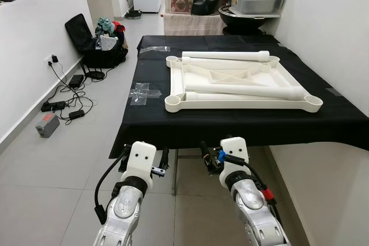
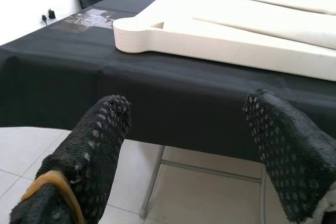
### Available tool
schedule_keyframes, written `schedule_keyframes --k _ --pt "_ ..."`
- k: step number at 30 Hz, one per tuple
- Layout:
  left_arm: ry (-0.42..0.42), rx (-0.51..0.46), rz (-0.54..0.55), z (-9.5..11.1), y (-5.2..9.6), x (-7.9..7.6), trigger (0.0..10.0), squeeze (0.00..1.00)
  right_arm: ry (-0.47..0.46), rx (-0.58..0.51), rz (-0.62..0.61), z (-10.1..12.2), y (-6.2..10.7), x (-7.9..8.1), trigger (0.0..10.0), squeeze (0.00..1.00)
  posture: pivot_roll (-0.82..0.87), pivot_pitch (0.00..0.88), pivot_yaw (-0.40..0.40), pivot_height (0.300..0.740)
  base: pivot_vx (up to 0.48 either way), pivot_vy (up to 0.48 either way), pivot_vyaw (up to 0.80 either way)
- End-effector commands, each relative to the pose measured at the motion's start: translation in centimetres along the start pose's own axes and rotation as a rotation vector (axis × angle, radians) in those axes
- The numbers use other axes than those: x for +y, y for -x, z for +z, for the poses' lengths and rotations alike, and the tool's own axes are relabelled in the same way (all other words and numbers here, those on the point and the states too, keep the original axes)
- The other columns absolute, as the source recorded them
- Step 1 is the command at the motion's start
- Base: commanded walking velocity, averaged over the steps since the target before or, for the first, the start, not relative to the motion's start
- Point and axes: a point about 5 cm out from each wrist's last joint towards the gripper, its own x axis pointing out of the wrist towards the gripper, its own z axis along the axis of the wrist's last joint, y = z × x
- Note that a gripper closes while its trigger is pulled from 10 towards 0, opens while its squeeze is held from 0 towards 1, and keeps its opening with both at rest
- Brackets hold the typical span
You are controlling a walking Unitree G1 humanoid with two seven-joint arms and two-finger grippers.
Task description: Building children table
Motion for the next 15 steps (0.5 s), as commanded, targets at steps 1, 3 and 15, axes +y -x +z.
schedule_keyframes --k 1,3,15 --pt "0.005 0.028 -0.003 -0.58 0.11 -0.04 10.0 0.0 -0.01 0.011 -0.003 -0.34 0.02 -0.16 10.0 0.0 0.01 0.0 -0.029 0.74 0.0 -0.281 0.0" --pt "0.008 0.028 -0.005 -0.59 0.12 -0.07 10.0 0.0 -0.01 0.012 -0.004 -0.37 0.03 -0.18 10.0 0.0 0.01 0.0 -0.029 0.74 0.0 -0.281 0.0" --pt "0.02 0.036 -0.012 -0.89 0.34 -0.29 10.0 0.0 -0.004 0.017 0.003 -0.65 0.2 -0.15 10.0 0.0 0.01 0.0 -0.03 0.74 0.159 -0.37 0.0"
